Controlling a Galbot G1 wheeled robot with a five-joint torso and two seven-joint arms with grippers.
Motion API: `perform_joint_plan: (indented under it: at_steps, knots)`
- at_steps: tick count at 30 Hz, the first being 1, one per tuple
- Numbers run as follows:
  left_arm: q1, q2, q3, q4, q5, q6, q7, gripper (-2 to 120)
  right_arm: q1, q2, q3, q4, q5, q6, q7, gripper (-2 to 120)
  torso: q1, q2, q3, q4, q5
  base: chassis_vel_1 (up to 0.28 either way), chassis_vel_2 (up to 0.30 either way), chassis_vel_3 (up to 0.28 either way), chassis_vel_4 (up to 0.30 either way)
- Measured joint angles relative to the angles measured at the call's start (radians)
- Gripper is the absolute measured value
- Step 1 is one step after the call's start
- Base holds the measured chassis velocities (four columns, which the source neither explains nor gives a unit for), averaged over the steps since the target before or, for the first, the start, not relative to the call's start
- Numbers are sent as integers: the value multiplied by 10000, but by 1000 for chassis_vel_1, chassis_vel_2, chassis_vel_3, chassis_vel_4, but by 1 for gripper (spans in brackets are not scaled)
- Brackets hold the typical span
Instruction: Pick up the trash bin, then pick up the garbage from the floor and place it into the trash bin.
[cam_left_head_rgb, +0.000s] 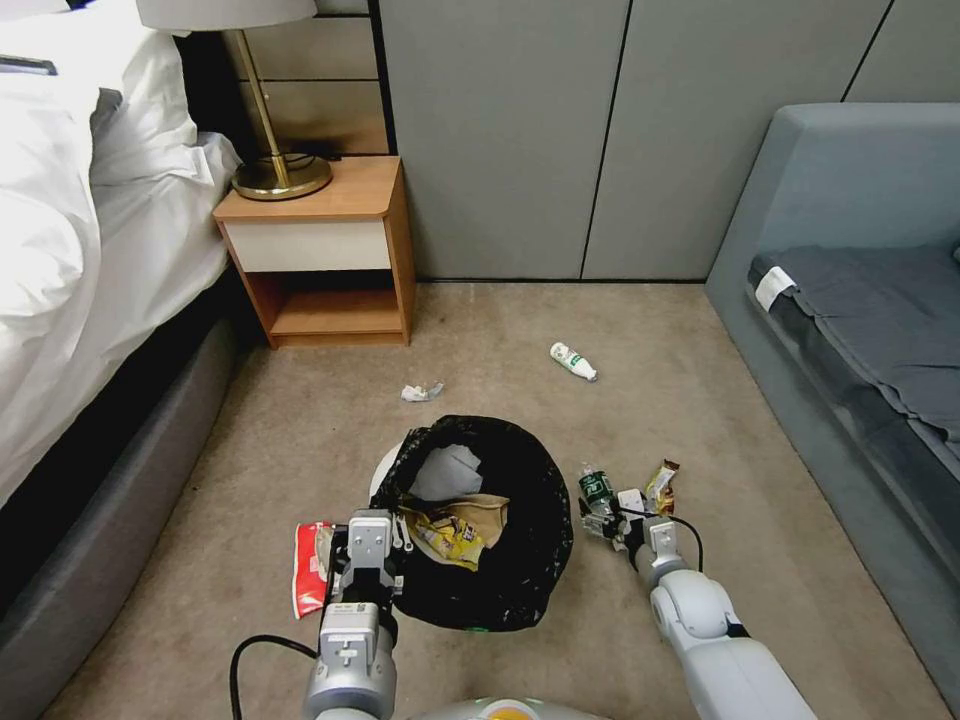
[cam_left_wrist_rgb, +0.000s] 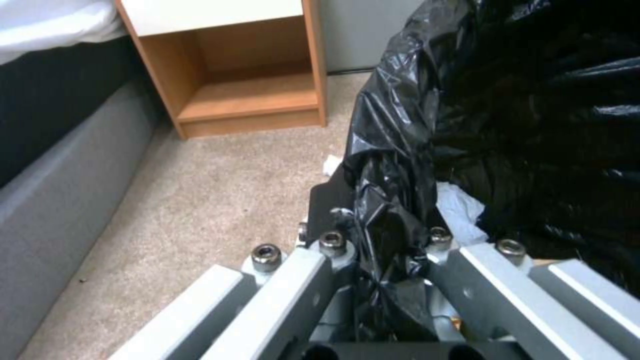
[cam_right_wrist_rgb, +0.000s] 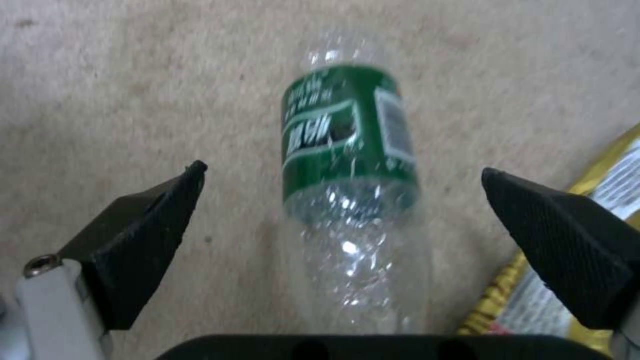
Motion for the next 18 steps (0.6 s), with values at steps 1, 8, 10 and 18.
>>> perform_joint_plan:
  at_steps: [1, 8, 10, 18]
  knots:
    - [12, -1, -2, -14, 10, -1, 0, 2, 17, 12, -1, -70, 0, 27, -17, 100, 0, 0, 0, 0, 0, 0, 0, 0, 0]
    - [47, -15, 3, -88, 51, -20, -10, 2, -8, 101, 0, -374, -79, 306, -80, 80, 0, 0, 0, -1, 0, 0, 0, 0, 0]
    - [49, -16, 12, -88, 56, -23, -11, 2, -24, 108, 8, -387, -90, 348, -80, 74, 0, 0, 0, -1, 0, 0, 0, 0, 0]
    - [64, 2, 48, -95, 67, -43, -15, 2, -92, 110, 62, -391, -128, 471, 1, 44, 0, 0, 0, -1, 0, 0, 0, 0, 0]
